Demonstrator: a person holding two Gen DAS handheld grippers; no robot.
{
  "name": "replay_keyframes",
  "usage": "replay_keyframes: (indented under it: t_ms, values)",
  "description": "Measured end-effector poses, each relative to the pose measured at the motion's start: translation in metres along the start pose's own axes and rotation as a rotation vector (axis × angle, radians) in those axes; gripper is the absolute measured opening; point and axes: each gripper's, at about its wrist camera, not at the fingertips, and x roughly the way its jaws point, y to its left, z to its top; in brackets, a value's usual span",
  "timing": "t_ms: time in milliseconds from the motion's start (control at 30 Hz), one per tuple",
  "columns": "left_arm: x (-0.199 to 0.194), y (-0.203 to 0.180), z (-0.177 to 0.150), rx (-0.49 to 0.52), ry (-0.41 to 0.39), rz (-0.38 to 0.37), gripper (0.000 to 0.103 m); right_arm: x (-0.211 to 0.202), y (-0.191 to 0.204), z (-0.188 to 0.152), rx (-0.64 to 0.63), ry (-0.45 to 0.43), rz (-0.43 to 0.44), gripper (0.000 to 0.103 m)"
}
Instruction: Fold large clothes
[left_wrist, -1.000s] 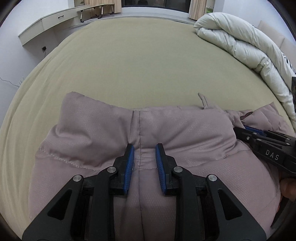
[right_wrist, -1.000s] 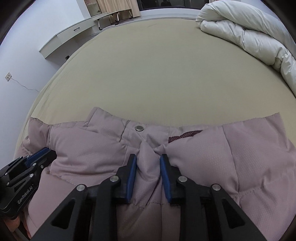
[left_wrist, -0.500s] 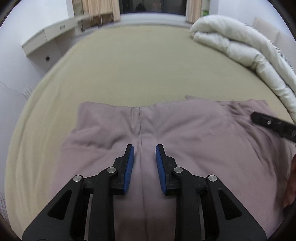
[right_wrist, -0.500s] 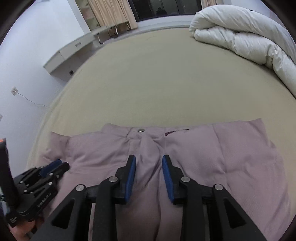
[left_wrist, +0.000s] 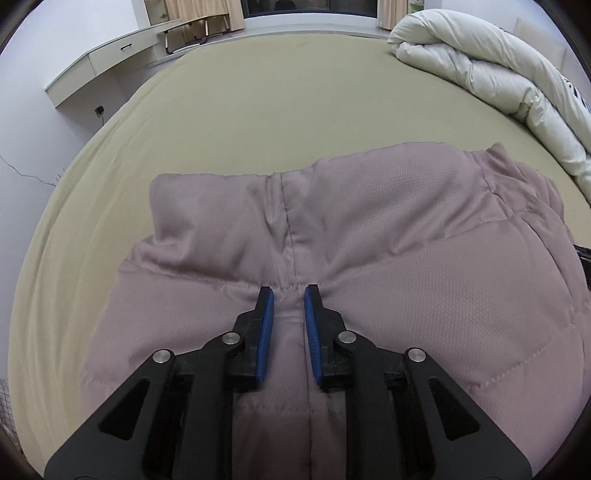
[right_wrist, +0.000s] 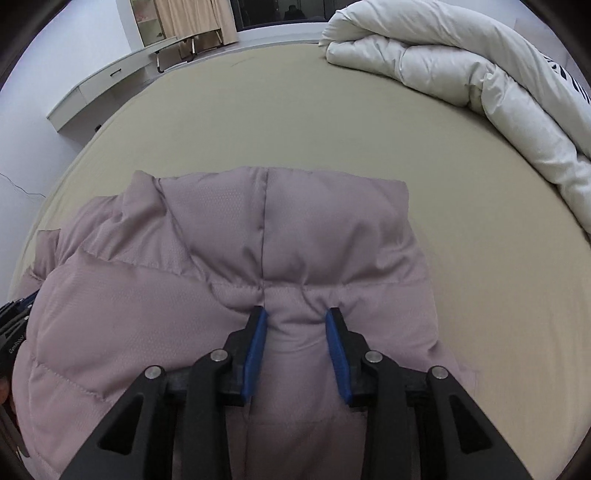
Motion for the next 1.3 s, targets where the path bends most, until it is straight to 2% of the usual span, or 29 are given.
replay_keyframes:
  t_ms: [67, 233, 300, 367, 433, 533, 600, 633, 700, 767, 900, 1033, 1067, 1100, 1133, 1167, 1233, 1300]
  values:
    - [0.015, 0.001, 0.006, -0.004, 0.007, -0.001, 0.016, 0.013, -0.003, 0.011, 0.006, 0.019, -0.006, 0.035]
    - [0.037, 0.015, 0.013, -0.042, 0.021, -0.03, 0.016, 0.033, -0.011, 0.023, 0.056, 0.037, 0.042, 0.035]
    - [0.03, 0.022, 0.009, -0.049, 0.024, -0.028, 0.016, 0.034, -0.014, 0.026, 0.06, 0.034, 0.043, 0.037]
    - [0.009, 0.035, 0.006, -0.094, 0.034, -0.066, 0.016, 0.025, -0.017, 0.026, 0.06, 0.012, 0.048, 0.04]
    - [-0.031, 0.041, -0.009, -0.113, -0.026, -0.096, 0.016, -0.003, -0.018, 0.017, 0.092, -0.006, 0.041, 0.048]
    - [-0.077, 0.042, -0.043, -0.064, -0.122, -0.083, 0.017, -0.071, -0.013, -0.019, 0.09, -0.112, 0.184, 0.053]
    - [-0.078, 0.036, -0.061, -0.039, -0.105, -0.074, 0.017, -0.101, 0.001, -0.049, 0.039, -0.154, 0.203, 0.065]
    - [-0.068, 0.033, -0.069, -0.02, -0.094, -0.059, 0.017, -0.104, 0.011, -0.062, -0.001, -0.147, 0.206, 0.066]
    - [-0.053, 0.028, -0.075, 0.02, -0.107, -0.028, 0.017, -0.088, 0.036, -0.084, -0.142, -0.088, 0.134, 0.073]
    - [-0.041, 0.027, -0.074, 0.022, -0.101, -0.014, 0.017, -0.076, 0.046, -0.093, -0.227, -0.135, 0.041, 0.081]
    - [-0.028, 0.018, -0.076, 0.028, -0.08, -0.006, 0.017, -0.057, 0.043, -0.087, -0.181, -0.132, 0.048, 0.088]
    - [-0.047, 0.032, -0.08, -0.029, -0.059, -0.057, 0.017, -0.062, 0.042, -0.079, -0.185, -0.106, 0.045, 0.088]
    - [-0.059, 0.035, -0.084, -0.039, -0.065, -0.066, 0.017, -0.067, 0.04, -0.074, -0.177, -0.103, 0.046, 0.082]
    - [-0.076, 0.039, -0.088, -0.04, -0.082, -0.073, 0.017, -0.076, 0.033, -0.073, -0.15, -0.106, 0.044, 0.065]
    - [-0.091, 0.043, -0.095, -0.041, -0.111, -0.071, 0.017, -0.091, 0.026, -0.078, -0.116, -0.114, 0.056, 0.059]
    - [-0.1, 0.046, -0.099, -0.042, -0.13, -0.068, 0.017, -0.106, 0.02, -0.093, -0.087, -0.134, 0.083, 0.057]
    - [-0.1, 0.05, -0.117, -0.05, -0.116, -0.062, 0.017, -0.124, 0.011, -0.11, -0.075, -0.17, 0.109, 0.057]
    - [-0.087, 0.046, -0.133, -0.043, -0.1, -0.074, 0.017, -0.118, 0.008, -0.131, -0.106, -0.134, 0.068, 0.057]
